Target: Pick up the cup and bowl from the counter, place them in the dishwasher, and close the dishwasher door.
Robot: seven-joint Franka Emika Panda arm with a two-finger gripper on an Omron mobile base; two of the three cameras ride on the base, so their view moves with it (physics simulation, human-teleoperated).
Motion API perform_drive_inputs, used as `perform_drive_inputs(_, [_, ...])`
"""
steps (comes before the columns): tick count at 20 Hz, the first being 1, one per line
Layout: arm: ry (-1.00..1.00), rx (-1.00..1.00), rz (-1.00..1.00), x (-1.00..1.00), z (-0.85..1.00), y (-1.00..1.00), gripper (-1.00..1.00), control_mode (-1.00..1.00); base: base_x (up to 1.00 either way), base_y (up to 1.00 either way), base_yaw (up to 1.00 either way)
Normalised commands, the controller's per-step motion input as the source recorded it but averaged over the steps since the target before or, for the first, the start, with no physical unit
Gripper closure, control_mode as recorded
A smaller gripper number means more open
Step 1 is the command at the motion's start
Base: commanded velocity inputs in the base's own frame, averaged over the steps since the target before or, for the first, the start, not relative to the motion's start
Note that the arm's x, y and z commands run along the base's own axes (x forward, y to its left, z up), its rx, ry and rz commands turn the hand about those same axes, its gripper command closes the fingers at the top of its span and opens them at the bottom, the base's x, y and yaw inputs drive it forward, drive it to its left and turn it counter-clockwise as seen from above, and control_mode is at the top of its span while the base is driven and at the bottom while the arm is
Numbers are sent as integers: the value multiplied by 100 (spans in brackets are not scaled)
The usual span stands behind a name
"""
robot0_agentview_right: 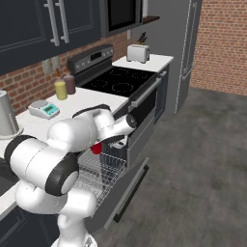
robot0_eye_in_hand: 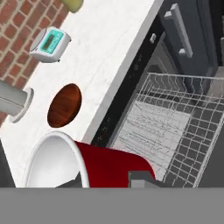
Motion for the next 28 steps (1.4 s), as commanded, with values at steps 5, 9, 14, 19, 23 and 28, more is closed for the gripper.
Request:
perform_drive_inputs(5, [-25,0,43,7,-38,0,100,-100,0,0,0])
perform_drive_inputs(9, [-7,-1,26,26,-34,0,100,-100,0,0,0])
perform_drive_inputs(14, [0,-1,13,27,-30,0,100,-100,0,0,0])
perform_drive_inputs(19, [0,-4,2,23,-34,24,100,-100,0,0,0])
perform_drive_inputs(23, [0,-5,0,22,-44,56,100,-100,0,0,0])
perform_drive_inputs(28, [0,-2,0,32,-44,39,100,-100,0,0,0])
